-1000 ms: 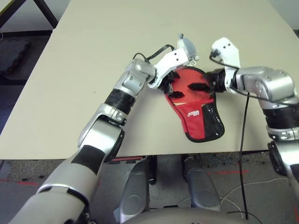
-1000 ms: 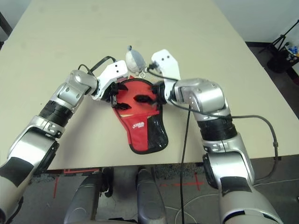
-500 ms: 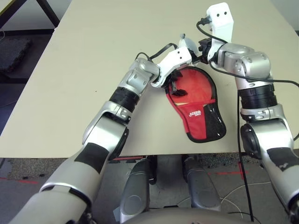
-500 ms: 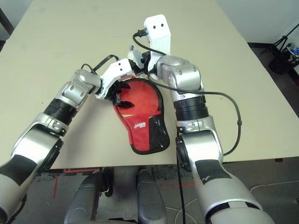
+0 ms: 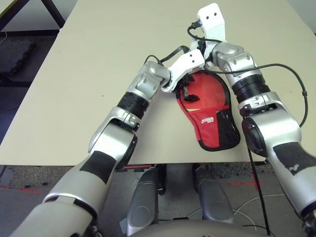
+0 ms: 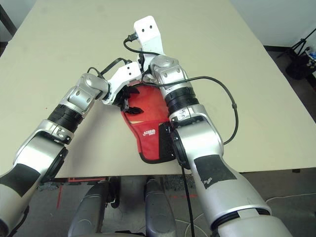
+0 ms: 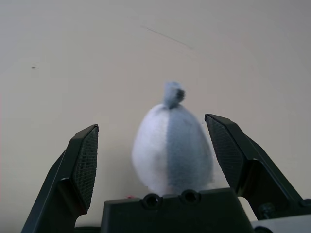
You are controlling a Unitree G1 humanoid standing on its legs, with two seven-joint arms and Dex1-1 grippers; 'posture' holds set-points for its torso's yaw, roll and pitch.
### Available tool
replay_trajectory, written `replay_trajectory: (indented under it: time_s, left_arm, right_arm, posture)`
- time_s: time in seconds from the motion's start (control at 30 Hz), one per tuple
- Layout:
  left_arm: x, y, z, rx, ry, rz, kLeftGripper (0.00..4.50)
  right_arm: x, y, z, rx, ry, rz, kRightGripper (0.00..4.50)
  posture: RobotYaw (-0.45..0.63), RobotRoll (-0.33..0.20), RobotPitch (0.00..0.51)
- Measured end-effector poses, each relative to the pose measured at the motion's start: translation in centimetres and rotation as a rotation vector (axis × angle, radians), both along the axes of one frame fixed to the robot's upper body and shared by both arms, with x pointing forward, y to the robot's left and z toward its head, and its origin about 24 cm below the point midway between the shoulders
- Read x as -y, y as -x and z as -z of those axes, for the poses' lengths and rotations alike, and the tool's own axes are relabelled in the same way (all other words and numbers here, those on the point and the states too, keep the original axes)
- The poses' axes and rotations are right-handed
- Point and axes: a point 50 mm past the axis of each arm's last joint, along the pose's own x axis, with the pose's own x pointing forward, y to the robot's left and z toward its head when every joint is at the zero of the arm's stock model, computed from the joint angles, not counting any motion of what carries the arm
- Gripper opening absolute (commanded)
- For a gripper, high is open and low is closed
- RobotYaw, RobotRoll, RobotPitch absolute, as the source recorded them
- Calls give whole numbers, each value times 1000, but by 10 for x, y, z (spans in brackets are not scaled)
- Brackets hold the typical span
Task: Store the ping-pong paddle in its case and zip it.
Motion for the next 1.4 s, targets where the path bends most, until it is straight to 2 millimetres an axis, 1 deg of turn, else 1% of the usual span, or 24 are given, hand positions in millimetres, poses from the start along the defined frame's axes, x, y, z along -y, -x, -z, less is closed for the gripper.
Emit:
replay_trajectory:
  time_s: [0.17,0.37,0.63,0.7,0.77,0.8,0.87,1.03,1.17,1.4]
  left_arm:
    - [0,0,0,-2,-1,-3,4452]
    - [-1,0,-1,6,-3,-10,4452]
    - [0,1,-1,7,-5,-11,4452]
    - [0,1,-2,7,-5,-12,4500]
    - [0,1,-2,6,-5,-13,4500]
    - [0,1,-1,5,-5,-14,4500]
    - [-1,1,-1,4,-5,-15,4500]
    - [-1,1,-1,4,-5,-16,4500]
    - [0,1,-1,3,-3,-15,4500]
    - [0,1,-1,1,-1,-16,4500]
  right_arm:
    - [2,-3,2,-14,3,27,4500]
    - [5,-4,15,-67,-10,46,4500]
    - [7,-4,26,-107,-31,84,4500]
    - [8,-4,28,-114,-32,97,4261]
    - [9,-5,28,-111,-34,106,3836]
    - [9,-5,28,-109,-34,110,3556]
    - [10,-5,28,-104,-38,121,2833]
    - [13,-6,28,-93,-31,144,1285]
    - [20,-6,26,-77,-3,166,32]
    - [30,-8,21,-37,100,196,32]
  posture:
    - [-112,0,227]
    - [-105,0,225]
    - [-101,0,230]
    - [-100,0,231]
    - [-98,0,232]
    - [-98,0,232]
    - [-96,0,233]
    - [-100,0,234]
    - [-105,0,237]
    - [-117,0,246]
